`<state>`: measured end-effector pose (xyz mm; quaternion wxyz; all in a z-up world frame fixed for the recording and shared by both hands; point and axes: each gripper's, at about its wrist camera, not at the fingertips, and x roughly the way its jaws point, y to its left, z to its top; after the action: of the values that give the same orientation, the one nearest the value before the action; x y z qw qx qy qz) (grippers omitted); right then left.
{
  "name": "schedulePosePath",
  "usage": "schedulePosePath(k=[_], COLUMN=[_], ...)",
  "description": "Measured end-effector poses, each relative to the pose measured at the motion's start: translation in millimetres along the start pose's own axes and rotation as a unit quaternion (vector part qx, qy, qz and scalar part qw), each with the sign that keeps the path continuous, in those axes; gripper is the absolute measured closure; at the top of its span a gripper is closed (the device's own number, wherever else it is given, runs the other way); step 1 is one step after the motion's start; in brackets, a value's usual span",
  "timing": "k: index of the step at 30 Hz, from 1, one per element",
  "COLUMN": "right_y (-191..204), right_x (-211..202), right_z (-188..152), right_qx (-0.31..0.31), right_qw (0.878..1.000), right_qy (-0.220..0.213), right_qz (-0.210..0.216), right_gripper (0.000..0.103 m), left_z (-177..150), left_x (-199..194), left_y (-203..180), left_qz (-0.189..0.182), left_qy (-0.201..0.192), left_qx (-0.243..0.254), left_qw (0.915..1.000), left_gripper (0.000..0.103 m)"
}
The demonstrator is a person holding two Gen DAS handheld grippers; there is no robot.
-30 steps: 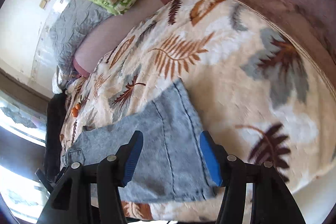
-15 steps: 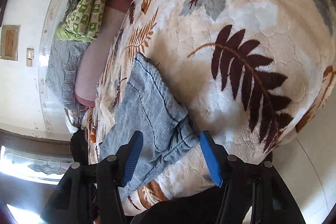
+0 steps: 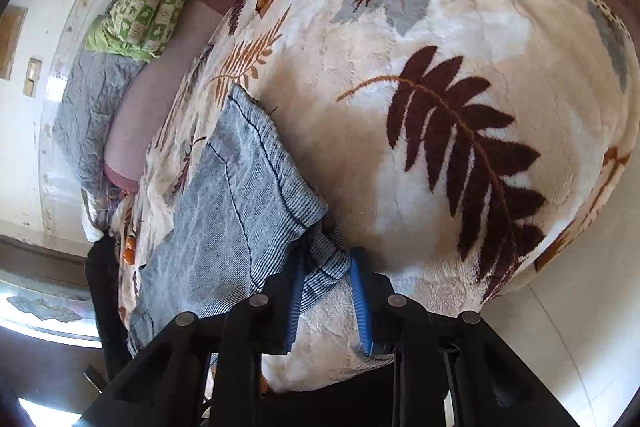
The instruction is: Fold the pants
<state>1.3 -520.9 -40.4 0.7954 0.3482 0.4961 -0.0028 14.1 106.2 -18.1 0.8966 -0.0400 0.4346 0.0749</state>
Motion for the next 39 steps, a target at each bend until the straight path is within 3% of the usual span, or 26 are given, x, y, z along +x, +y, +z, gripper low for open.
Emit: schedulePosePath(k=[5, 8, 11, 13, 16, 18, 22, 28, 30, 31, 34, 36, 38, 39], right_y=[47, 25, 14, 8, 12, 23, 27, 16, 11, 14, 7, -18, -43, -41], right_x=[-30, 14, 1, -7, -23, -26, -14, 17, 19, 12, 2, 23, 38, 34], right_z=[2, -1, -2, -2, -1, 3, 5, 3, 2, -1, -15, -29, -41, -42], right_qx=[-0.141, -0.143, -0.11, -0.094, -0.084, -0.082, -0.007, 0.061, 0.086, 0.088, 0.136, 0.196, 0.251, 0.241], right_qw=[0.986, 0.983, 0.991, 0.992, 0.991, 0.994, 0.999, 0.995, 0.992, 0.99, 0.977, 0.968, 0.946, 0.947], right_qy=[-0.055, -0.009, -0.034, -0.033, -0.057, -0.052, -0.014, 0.018, 0.015, 0.006, -0.005, 0.014, 0.011, 0.005], right_qz=[-0.073, -0.114, -0.074, -0.081, -0.089, -0.053, 0.037, 0.073, 0.096, 0.112, 0.162, 0.156, 0.208, 0.215], right_gripper=[0.085, 0.084, 0.08, 0.067, 0.064, 0.063, 0.063, 0.064, 0.092, 0.092, 0.092, 0.091, 0.095, 0.091], left_z=[-1, 0, -1, -1, -1, 0, 0, -1, -1, -1, 0, 0, 0, 0], left_x=[1, 2, 1, 2, 2, 3, 3, 2, 2, 2, 2, 3, 3, 3], left_y=[-2, -5, -4, -3, -3, -4, -3, -1, 0, 1, 4, 5, 5, 4], left_qz=[0.005, 0.011, 0.01, 0.01, 0.012, 0.015, 0.012, 0.006, 0.004, 0.003, 0.002, 0.002, 0.004, 0.005], left_qy=[-0.002, 0.0, -0.001, 0.0, 0.0, 0.002, 0.002, 0.002, 0.003, 0.002, 0.003, 0.004, 0.004, 0.003], left_qx=[0.008, 0.013, 0.013, 0.016, 0.011, 0.011, 0.009, 0.01, 0.008, 0.006, 0.001, -0.006, -0.007, -0.004], left_qw=[1.0, 0.9999, 0.9999, 0.9998, 0.9999, 0.9998, 0.9999, 0.9999, 1.0, 1.0, 1.0, 1.0, 1.0, 1.0], left_gripper=[0.024, 0.023, 0.023, 0.022, 0.021, 0.02, 0.02, 0.02, 0.02, 0.02, 0.02, 0.02, 0.019, 0.019])
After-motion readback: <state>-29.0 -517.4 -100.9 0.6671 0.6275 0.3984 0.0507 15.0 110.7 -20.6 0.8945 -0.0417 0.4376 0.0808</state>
